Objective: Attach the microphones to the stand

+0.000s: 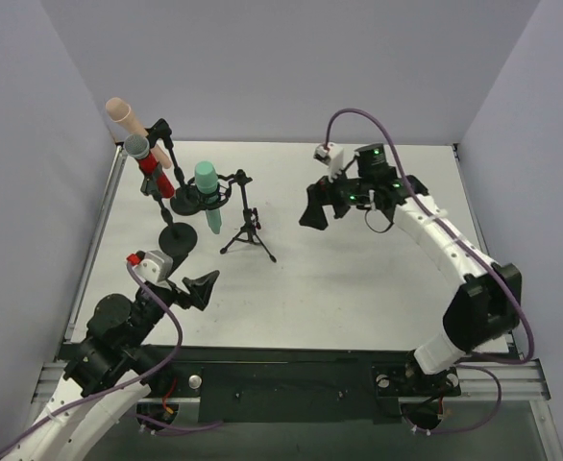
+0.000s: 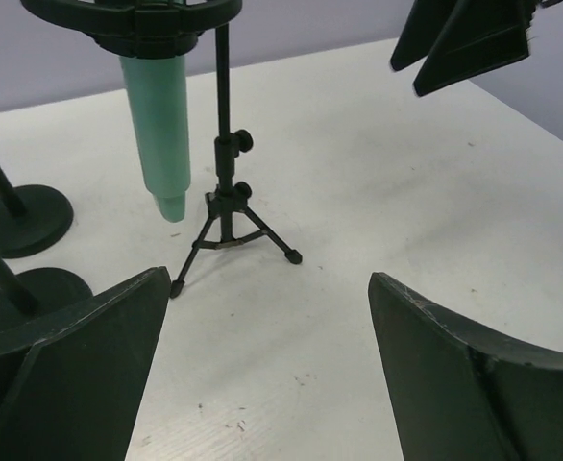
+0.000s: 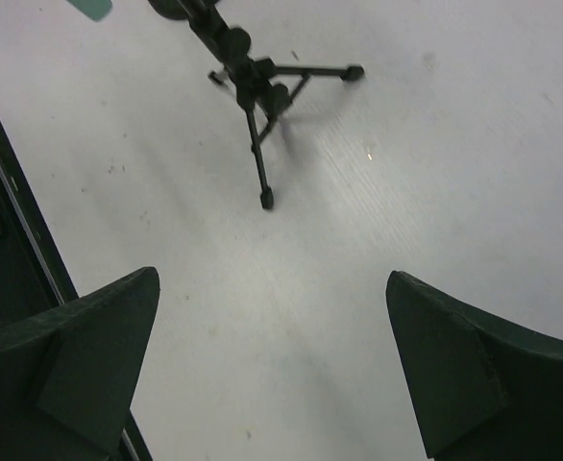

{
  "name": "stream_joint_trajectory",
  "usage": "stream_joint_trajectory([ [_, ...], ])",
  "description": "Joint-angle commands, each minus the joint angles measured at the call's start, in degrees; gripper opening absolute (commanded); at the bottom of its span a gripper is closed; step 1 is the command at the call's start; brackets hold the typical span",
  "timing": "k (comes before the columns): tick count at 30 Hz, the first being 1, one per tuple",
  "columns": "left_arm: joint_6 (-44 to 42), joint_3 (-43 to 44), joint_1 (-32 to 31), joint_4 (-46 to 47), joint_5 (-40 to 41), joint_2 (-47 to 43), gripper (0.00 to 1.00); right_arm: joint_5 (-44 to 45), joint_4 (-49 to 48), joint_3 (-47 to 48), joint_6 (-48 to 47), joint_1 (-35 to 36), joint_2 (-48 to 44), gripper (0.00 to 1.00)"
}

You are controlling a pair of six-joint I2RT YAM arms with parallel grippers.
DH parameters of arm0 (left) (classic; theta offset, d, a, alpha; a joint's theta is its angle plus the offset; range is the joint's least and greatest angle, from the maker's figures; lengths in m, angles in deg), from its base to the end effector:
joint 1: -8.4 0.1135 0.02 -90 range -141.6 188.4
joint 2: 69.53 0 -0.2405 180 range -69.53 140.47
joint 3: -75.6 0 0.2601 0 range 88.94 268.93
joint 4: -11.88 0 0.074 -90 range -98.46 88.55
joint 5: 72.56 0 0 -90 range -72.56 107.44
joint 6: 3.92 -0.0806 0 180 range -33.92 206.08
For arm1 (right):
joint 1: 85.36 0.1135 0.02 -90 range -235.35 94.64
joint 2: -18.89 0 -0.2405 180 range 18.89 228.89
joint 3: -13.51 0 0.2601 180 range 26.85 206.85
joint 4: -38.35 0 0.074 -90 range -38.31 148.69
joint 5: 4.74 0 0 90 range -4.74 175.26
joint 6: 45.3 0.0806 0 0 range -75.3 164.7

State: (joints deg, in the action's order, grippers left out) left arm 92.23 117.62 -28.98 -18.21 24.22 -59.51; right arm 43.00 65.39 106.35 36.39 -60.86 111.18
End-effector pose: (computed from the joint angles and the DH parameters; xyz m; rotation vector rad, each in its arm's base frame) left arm 0.1311 -0.0882 0.2983 0.3273 1.5253 -0.5113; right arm 0.3500 0.2191 0.2967 -1.0071 1.7544 0.9242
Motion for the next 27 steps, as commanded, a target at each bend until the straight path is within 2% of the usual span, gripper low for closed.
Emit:
stream_joint_trajectory([
  [1,4.74,6.72,0.21,-2.40,-5.99,5.88,0.97,5.33,17.32,-3.38,-8.29,-6.46,-14.21,1.00],
  [3,4.05,10.15,0.21,-4.60,-6.43,8.52,0.97,5.79,18.65,-5.41,-7.51,-11.55,-20.44,1.00],
  [4,3.17,11.90,0.21,-5.39,-6.52,10.18,0.97,5.18,18.65,-6.89,-6.98,-16.27,-22.05,1.00],
  [8,0.18,13.32,0.30,-4.96,-9.15,13.96,0.97,8.06,15.22,-11.20,10.74,-26.92,-31.35,1.00],
  [10,-0.53,12.45,0.30,-4.34,-9.16,15.28,0.97,13.49,13.47,-15.41,17.87,-27.74,-34.62,1.00],
  [12,-0.61,11.40,0.30,-3.47,-7.68,15.55,0.97,17.55,10.84,-19.64,19.83,-27.57,-42.68,1.00],
  [14,-0.79,10.43,0.38,-3.02,-5.31,15.38,0.97,20.28,9.25,-23.24,21.76,-28.35,-46.30,1.00],
  [21,-1.05,4.72,0.74,-0.65,-2.83,10.46,0.97,15.99,0.83,-34.75,20.27,-34.59,-50.81,1.00],
  [27,-1.76,4.10,2.32,-0.21,-3.44,10.80,0.97,13.70,-2.70,-37.40,21.85,-36.26,-50.81,1.00],
])
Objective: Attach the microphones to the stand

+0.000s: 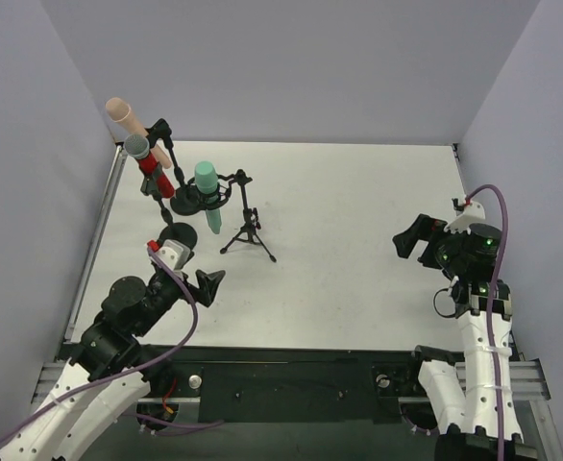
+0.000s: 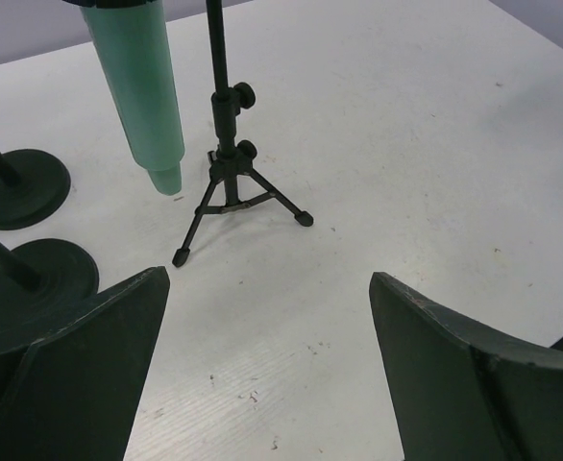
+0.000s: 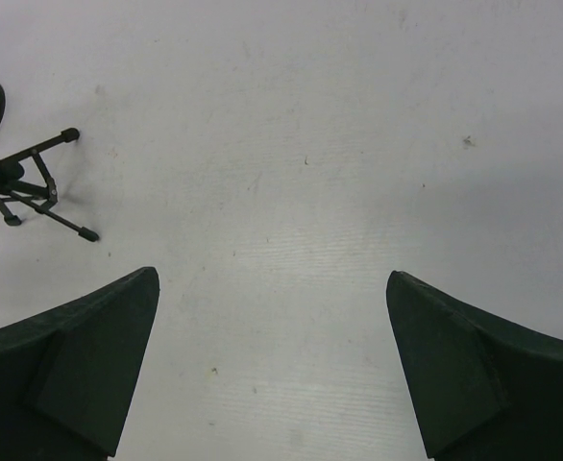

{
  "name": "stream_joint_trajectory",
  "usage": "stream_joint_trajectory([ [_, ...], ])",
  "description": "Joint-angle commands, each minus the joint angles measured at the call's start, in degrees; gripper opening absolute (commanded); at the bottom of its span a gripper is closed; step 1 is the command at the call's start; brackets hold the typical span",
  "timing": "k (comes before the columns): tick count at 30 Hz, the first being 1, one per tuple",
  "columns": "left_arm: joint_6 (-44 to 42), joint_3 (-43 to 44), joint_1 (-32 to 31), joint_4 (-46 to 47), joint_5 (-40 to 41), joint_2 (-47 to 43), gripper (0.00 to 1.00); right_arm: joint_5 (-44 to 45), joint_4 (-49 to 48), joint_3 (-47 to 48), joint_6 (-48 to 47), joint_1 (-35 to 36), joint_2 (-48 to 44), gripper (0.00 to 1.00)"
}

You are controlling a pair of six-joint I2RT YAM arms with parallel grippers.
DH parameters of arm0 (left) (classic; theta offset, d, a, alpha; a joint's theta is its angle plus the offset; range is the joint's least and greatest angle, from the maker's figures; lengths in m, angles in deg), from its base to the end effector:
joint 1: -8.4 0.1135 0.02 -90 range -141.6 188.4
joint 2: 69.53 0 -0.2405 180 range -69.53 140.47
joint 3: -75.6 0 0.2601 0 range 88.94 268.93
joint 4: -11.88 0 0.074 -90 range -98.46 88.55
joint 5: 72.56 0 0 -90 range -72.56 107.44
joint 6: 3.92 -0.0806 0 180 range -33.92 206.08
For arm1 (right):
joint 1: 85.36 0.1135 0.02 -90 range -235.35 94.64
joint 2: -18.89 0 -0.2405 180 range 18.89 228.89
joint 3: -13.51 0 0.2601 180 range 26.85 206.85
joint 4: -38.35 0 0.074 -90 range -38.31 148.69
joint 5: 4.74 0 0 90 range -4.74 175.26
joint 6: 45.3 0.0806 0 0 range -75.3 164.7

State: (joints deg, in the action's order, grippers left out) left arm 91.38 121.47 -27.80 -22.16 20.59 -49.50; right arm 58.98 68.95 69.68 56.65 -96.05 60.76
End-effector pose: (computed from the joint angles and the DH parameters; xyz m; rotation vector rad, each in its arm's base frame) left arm 0.1487 -0.1033 0.2872 0.4230 1.6860 -0.4886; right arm 0.2359 -0.0082 0.2972 0.0450 1.8471 0.4398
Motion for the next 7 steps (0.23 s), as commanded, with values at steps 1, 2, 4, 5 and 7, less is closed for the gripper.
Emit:
stream_joint_trajectory([
  [1,-0.99,0.34,1.49,3.75,-0.51,0.97,0.97,-3.06,-6.88,-1.08,1.59,-1.25,-0.21,1.00],
  [2,-0.82,0.34,1.75,3.75,-0.87,1.41,0.97,-3.33,-7.06,-1.25,1.68,-1.43,-0.12,1.00],
  [4,-0.73,0.25,2.28,3.75,-1.31,1.68,0.97,-4.30,-7.32,-1.69,1.68,-1.43,-0.21,1.00],
  [5,-0.64,0.25,2.45,3.83,-1.31,1.68,0.97,-4.39,-7.67,-2.13,1.85,-1.43,-0.12,1.00],
  [7,-0.56,-0.01,2.89,4.10,-1.40,1.68,0.97,-3.95,-7.59,-2.57,1.51,-1.43,-0.12,1.00],
])
